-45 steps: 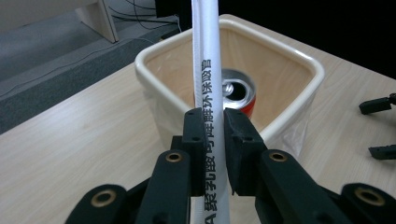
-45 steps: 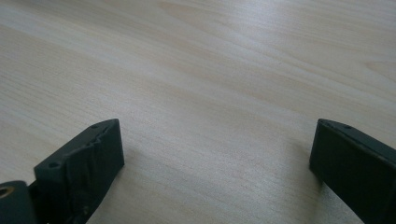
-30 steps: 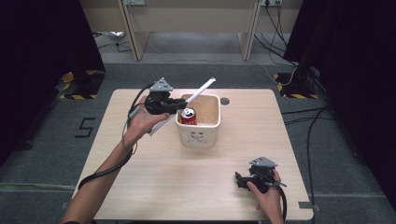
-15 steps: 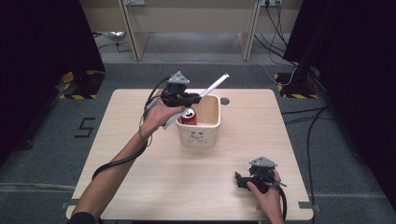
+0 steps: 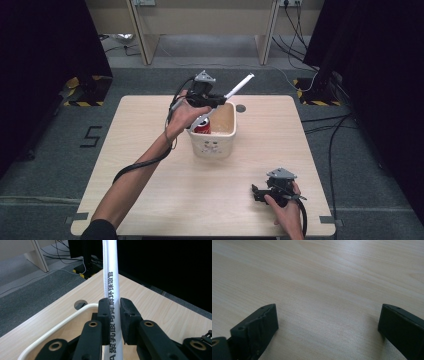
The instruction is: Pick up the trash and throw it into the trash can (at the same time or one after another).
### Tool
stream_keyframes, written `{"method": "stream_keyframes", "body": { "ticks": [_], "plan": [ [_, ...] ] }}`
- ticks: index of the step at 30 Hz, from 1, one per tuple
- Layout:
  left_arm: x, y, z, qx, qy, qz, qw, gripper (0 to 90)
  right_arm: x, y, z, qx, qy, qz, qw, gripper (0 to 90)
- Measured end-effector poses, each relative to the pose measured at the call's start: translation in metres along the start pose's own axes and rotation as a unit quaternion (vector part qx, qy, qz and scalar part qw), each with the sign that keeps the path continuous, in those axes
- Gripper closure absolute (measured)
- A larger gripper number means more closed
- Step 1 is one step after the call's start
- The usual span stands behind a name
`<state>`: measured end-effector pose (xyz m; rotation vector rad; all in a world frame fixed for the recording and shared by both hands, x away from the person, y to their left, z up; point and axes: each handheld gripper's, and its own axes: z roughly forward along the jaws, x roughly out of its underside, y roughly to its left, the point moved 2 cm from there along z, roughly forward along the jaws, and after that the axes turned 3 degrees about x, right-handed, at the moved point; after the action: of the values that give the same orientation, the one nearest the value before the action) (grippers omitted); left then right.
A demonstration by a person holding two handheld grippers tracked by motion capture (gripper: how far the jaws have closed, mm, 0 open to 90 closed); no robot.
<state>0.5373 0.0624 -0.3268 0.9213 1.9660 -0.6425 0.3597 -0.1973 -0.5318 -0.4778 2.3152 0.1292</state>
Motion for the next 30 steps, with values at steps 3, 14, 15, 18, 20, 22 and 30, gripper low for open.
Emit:
{"method": "stream_keyframes", "body": {
  "ticks": [3, 14, 15, 18, 20, 22, 30],
  "plan": [
    [0.000, -0.001, 0.006, 0.002, 0.005, 0.000, 1.0000, 78.8, 0.000, 0.000, 0.000, -0.004, -0.001, 0.000, 1.0000, 3.4],
    [-0.005, 0.001, 0.026, -0.004, 0.007, -0.005, 1.0000, 78.8, -0.002, -0.002, -0.001, -0.001, -0.015, 0.006, 0.9999, 15.2],
    [-0.006, 0.001, 0.027, -0.004, 0.007, -0.005, 1.0000, 78.8, -0.002, -0.002, -0.001, -0.003, -0.017, 0.008, 0.9998, 15.1],
    [-0.008, 0.000, 0.031, -0.005, 0.006, -0.003, 1.0000, 78.8, -0.005, -0.006, -0.003, -0.010, -0.024, 0.023, 0.9994, 15.1],
    [-0.008, 0.000, 0.034, -0.004, 0.004, -0.003, 1.0000, 78.8, -0.010, -0.008, -0.007, -0.003, -0.033, 0.023, 0.9992, 15.1],
    [-0.009, 0.000, 0.038, -0.006, 0.004, -0.003, 1.0000, 78.7, -0.016, -0.010, -0.011, -0.002, -0.044, 0.023, 0.9988, 15.1],
    [-0.008, -0.003, 0.051, -0.007, 0.007, -0.005, 0.9999, 78.7, -0.033, -0.009, -0.015, 0.001, -0.062, 0.018, 0.9979, 15.2]
  ]
}}
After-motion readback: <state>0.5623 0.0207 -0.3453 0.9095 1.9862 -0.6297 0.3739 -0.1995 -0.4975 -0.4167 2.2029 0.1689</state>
